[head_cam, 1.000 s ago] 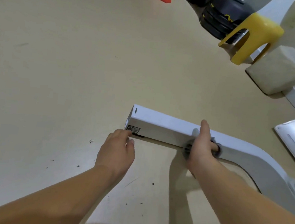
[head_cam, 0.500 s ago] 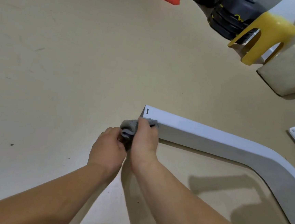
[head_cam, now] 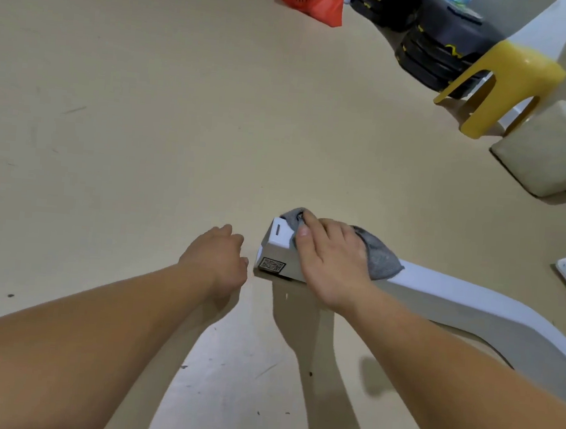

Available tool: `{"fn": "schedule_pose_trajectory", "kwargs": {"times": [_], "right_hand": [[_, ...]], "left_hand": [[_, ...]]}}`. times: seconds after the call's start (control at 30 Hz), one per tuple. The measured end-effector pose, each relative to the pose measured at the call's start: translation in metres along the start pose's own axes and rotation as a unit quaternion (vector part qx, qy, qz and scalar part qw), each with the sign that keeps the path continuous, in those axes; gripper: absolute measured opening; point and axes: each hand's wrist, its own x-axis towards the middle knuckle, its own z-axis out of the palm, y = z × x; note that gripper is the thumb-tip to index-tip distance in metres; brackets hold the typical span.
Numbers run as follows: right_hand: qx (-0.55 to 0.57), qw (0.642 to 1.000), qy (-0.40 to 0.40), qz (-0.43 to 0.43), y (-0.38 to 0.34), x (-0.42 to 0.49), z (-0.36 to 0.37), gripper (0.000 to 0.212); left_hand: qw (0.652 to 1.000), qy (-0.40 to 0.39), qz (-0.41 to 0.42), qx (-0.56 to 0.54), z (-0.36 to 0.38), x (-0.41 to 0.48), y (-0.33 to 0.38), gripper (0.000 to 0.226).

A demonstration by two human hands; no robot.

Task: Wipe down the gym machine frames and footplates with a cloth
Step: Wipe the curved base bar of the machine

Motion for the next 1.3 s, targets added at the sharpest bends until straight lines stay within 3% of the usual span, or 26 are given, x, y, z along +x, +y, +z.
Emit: {"fn": "schedule_pose_trajectory", "kwargs": {"times": [0.07, 0.13, 0.2, 0.27, 0.4, 0.67, 0.83, 0.97, 1.13, 1.3], "right_hand": [[-0.017, 1.000, 0.003, 0.002, -0.008, 0.008, 0.004, 0.053], [-0.050, 0.999, -0.015, -0.014, -0.019, 0.016, 0.007, 0.065], [-0.067, 0.997, -0.029, -0.038, -0.031, 0.021, 0.010, 0.084], [-0.057, 0.997, -0.031, -0.047, -0.039, 0.025, 0.011, 0.087], [-0.036, 0.996, -0.062, -0.045, -0.042, 0.030, 0.002, 0.080], [0.004, 0.975, -0.220, 0.032, -0.041, 0.072, -0.018, 0.066], [-0.025, 0.976, -0.216, 0.020, -0.032, 0.058, -0.025, 0.076], [-0.063, 0.960, -0.269, 0.045, 0.001, 0.044, -0.046, 0.070], [-0.104, 0.937, -0.333, 0.023, -0.005, 0.047, -0.061, 0.088], [0.027, 0.939, -0.342, -0.019, -0.054, 0.080, -0.041, 0.061]], "left_hand": [[0.995, -0.034, -0.008, 0.095, -0.009, 0.018, -0.018, 0.045], [0.986, -0.068, -0.014, 0.150, -0.017, 0.034, -0.034, 0.060], [0.984, -0.076, -0.002, 0.160, -0.019, 0.044, -0.048, 0.073], [0.986, -0.085, 0.010, 0.142, -0.012, 0.044, -0.059, 0.079], [0.993, -0.088, 0.019, 0.080, 0.003, 0.032, -0.070, 0.083], [0.989, -0.145, 0.011, 0.043, -0.014, 0.033, -0.069, 0.087], [0.988, -0.149, 0.010, 0.037, -0.017, 0.032, -0.069, 0.094], [0.988, -0.147, 0.002, 0.046, -0.020, 0.030, -0.064, 0.093], [0.987, -0.149, -0.003, 0.052, -0.019, 0.031, -0.064, 0.091], [0.988, -0.146, -0.005, 0.043, -0.014, 0.035, -0.069, 0.085]]}}
